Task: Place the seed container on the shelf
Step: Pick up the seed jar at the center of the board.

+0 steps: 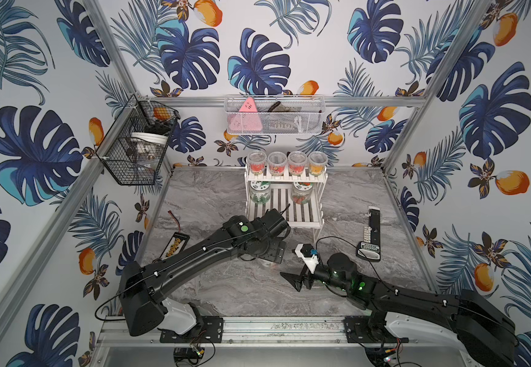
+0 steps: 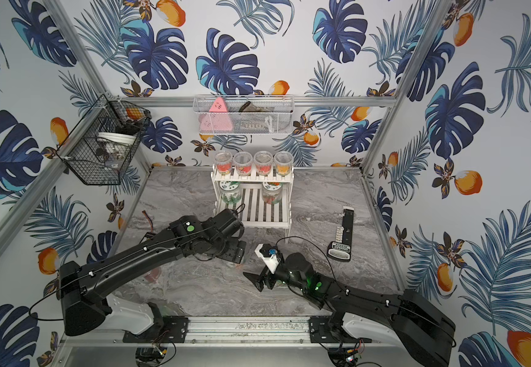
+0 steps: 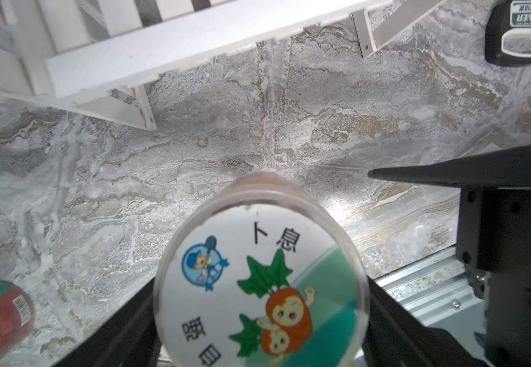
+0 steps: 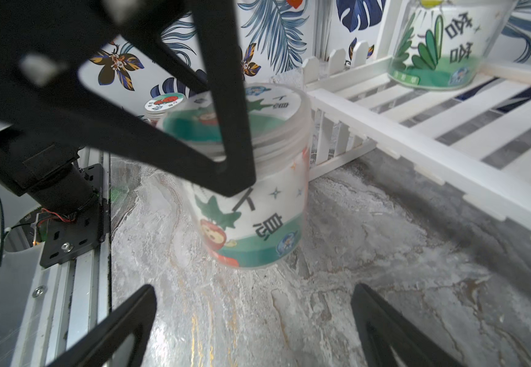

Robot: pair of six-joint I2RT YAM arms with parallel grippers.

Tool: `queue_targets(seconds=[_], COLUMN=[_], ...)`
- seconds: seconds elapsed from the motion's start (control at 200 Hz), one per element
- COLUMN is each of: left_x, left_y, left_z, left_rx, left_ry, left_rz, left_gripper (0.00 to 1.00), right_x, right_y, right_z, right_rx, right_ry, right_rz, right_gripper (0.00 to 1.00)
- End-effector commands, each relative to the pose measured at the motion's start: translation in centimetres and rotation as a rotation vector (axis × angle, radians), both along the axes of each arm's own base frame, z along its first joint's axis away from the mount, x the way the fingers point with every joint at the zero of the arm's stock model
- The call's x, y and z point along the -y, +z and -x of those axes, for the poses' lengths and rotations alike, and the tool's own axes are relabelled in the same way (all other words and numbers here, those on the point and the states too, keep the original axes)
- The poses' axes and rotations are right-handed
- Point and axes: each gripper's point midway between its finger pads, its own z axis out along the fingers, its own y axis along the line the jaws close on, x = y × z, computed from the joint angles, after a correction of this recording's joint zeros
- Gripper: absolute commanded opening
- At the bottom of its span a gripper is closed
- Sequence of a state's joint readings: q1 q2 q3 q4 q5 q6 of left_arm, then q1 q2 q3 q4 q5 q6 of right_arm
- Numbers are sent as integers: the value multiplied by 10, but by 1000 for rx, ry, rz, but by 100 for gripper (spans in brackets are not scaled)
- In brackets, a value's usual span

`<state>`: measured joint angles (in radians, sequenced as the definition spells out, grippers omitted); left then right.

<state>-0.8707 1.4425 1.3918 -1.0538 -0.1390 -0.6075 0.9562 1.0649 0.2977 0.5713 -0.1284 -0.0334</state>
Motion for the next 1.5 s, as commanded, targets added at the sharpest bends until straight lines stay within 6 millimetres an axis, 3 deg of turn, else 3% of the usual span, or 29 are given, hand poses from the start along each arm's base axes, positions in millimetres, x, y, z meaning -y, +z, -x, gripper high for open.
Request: queue_targets(seconds=[0.0,0.21,0.706,1.006,1.491], left_x=[-1,1,3,12,6], left_y=[10,27,33,37,44], left_z=[10,5,2,3,6], left_rx=[-53,-19,6,17,24], left_ry=[-13,-9,-7,-54,-65], left_rz=[4,24,51,95,133], left_gripper=[87,86,85,85,85], right_x=[-11,-27,-52,-59,-51], right_y=[24,47,52,51,51], right_z=[-7,-19,-17,-16,-10], right_rx=[87,84,53,60,90], right_ry=[12,-1,83,111,124], right_rz=[-39,-118,-195,-207,-228], right_gripper=[99,99,99,100,100])
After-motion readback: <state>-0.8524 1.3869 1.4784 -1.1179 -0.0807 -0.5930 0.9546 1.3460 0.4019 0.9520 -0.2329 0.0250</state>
